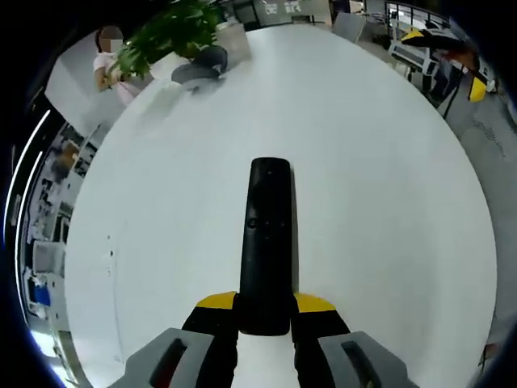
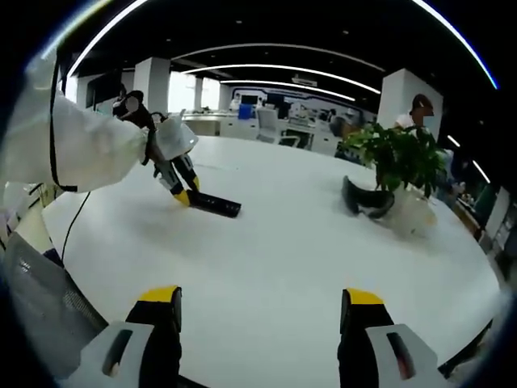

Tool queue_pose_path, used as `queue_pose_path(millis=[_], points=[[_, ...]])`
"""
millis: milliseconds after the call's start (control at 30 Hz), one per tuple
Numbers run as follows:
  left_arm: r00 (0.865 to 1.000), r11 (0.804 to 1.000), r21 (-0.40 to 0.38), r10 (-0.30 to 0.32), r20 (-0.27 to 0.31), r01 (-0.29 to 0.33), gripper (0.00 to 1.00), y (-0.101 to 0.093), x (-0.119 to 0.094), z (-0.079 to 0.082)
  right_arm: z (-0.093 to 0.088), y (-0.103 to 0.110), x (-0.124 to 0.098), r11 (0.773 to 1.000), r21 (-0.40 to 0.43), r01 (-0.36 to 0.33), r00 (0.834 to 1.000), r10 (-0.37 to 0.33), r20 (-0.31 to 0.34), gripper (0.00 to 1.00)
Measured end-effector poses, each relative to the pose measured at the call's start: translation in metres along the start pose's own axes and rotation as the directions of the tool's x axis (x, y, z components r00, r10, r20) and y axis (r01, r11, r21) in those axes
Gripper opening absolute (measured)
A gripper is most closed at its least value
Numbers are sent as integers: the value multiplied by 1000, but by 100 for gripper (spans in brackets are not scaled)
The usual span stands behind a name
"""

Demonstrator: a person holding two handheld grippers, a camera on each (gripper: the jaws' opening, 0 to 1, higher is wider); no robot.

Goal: Press the specified remote control buttons in sequence, fully releasing each button before pressing the next.

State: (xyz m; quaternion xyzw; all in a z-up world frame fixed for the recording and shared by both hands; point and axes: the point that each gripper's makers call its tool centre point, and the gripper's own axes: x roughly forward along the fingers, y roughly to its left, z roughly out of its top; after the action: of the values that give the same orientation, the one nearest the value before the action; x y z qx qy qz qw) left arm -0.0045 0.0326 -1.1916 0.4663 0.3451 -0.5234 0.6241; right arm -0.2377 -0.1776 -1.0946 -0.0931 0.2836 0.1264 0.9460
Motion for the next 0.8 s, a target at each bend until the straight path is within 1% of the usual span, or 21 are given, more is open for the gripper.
queue_pose_path(millis=[167, 300, 400, 500, 533, 600, 733, 800], points=[[1000, 1000, -16, 4, -16, -5, 24, 15, 1, -6, -1, -1, 0, 1000, 1, 6, 1000, -6, -7, 80], [1000, 999, -35, 1, -16, -2, 24, 23, 3, -8, -3, -2, 1, 1000, 1, 9, 1000, -9, -14, 80], [999, 998, -61, -32, -15, 31, 24, 21, 3, -8, -3, -3, 1, 1000, 2, 11, 1000, -11, -15, 80], [998, 996, -64, -59, -6, 58, 25, 19, 4, -8, -4, -2, 2, 1000, 0, 8, 1000, -8, -19, 80], [998, 994, -86, -65, -3, 64, 25, 21, 5, -10, -3, -2, 2, 1000, -2, 7, 1000, -7, -18, 80], [998, 994, -95, -60, 1, 60, 25, 20, 5, -9, -4, -2, 2, 1000, -3, 6, 1000, -6, -19, 79], [1000, 992, -125, -13, 21, 16, 30, 22, 2, -9, -3, -2, 2, 1000, -1, 5, 1000, -5, -16, 79], [999, 983, -183, 33, 22, -29, 33, 26, 1, -12, -3, -2, 1, 1000, -1, 5, 1000, -5, -13, 80]])
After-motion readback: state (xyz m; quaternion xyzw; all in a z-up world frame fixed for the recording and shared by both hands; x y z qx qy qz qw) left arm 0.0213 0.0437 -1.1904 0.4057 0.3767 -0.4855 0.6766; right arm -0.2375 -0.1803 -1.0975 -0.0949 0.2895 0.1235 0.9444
